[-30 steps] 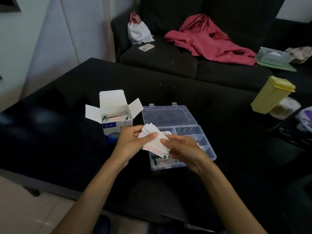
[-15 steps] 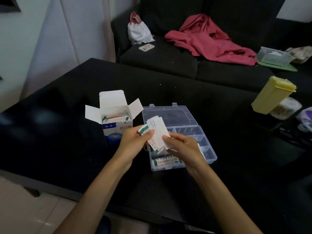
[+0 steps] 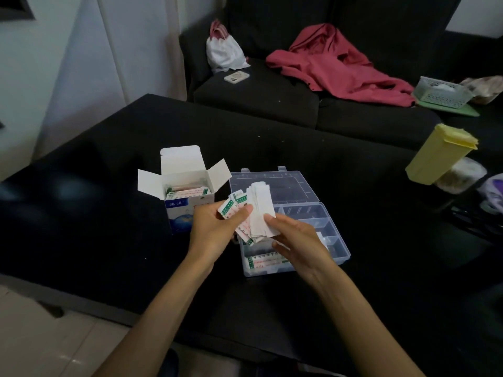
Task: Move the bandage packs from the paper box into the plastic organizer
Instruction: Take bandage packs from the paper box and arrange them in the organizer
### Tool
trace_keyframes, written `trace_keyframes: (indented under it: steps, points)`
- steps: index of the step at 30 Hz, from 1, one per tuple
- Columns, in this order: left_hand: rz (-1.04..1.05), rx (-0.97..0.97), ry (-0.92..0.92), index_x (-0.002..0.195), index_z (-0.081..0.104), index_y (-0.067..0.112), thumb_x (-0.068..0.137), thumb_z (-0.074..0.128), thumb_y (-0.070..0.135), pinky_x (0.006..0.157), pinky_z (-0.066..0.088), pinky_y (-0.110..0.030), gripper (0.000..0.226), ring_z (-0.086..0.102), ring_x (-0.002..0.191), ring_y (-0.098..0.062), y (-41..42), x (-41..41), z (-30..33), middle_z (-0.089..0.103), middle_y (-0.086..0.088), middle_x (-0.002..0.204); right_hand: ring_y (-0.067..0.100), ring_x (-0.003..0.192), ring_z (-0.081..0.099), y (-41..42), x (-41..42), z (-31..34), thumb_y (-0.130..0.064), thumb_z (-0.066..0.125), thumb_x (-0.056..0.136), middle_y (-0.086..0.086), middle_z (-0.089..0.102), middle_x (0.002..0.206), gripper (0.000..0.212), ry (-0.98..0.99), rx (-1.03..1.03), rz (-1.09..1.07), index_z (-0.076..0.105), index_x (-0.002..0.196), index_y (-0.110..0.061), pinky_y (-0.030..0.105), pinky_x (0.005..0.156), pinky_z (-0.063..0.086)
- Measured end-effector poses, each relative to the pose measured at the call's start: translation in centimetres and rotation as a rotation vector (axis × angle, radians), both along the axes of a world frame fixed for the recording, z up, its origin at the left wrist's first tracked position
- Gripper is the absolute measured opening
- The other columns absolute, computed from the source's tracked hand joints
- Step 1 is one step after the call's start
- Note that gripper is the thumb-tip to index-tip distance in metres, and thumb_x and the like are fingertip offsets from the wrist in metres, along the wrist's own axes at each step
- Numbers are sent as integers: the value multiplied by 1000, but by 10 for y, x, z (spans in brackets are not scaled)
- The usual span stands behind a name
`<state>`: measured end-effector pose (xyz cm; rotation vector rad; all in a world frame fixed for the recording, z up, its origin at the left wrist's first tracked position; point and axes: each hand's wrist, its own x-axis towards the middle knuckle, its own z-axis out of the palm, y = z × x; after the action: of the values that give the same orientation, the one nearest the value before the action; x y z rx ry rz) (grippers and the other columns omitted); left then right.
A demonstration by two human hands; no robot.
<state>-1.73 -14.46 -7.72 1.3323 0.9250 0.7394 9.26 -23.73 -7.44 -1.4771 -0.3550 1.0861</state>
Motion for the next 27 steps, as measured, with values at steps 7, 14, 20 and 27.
trace_keyframes:
  steps: [7, 14, 20, 27]
  points:
    - [22, 8, -19, 74, 70, 21, 77, 77, 18, 59, 58, -26, 8, 72, 66, -11, -2, -2, 0, 73, 4, 70, 6, 75, 68, 2, -1, -2, -22, 63, 90, 3, 75, 86, 13, 13, 20, -17, 69, 97, -13, 17, 65, 49]
    - [92, -43, -1, 82, 71, 19, 78, 77, 17, 60, 56, -23, 7, 71, 70, -9, 13, -12, 1, 74, 2, 79, 12, 86, 68, -12, 17, 6, -17, 61, 89, 2, 73, 92, 9, -68, 86, -26, 66, 97, -18, 19, 72, 54]
    - [118, -22, -11, 92, 70, 16, 78, 76, 15, 52, 52, -14, 15, 70, 73, -6, 22, -22, 1, 73, 0, 89, -6, 85, 64, -38, 42, 9, -17, 57, 92, -14, 68, 100, 23, -754, -93, 400, 63, 112, -26, 13, 73, 52]
    - [118, -9, -27, 98, 71, 13, 79, 75, 14, 49, 48, -10, 19, 69, 77, -7, 21, -22, 2, 73, -3, 95, 10, 107, 64, -41, 43, 6, -20, 68, 85, -1, 63, 124, 44, -1815, -11, 896, 58, 127, -21, 24, 87, 53]
